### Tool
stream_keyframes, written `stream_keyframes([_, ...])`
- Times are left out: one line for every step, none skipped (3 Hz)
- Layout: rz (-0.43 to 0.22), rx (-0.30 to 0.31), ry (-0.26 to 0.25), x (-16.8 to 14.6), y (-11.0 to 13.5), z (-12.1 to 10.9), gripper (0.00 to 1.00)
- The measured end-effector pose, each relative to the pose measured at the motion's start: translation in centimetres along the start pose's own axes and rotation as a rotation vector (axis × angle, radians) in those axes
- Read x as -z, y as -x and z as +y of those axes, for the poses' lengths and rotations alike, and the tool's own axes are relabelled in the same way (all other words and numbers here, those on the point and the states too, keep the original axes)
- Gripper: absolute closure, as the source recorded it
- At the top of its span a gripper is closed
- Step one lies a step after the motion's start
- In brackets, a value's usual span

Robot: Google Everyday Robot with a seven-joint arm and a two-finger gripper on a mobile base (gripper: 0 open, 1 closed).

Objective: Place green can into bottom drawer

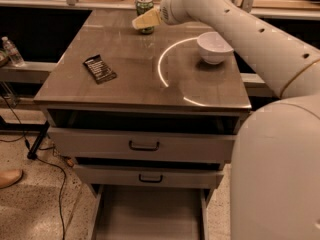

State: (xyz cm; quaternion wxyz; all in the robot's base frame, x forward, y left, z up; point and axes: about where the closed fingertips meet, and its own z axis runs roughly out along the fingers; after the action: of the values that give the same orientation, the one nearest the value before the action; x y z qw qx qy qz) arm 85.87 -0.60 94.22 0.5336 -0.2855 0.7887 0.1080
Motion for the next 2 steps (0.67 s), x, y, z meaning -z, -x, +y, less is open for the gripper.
stream_keyframes([-0.039, -0.031, -0.013, -4.0, -0.4, -0.3, 0.0])
stream_keyframes([-0.072, -0.043, -0.023, -7.8, -0.4, -0.3, 0.0])
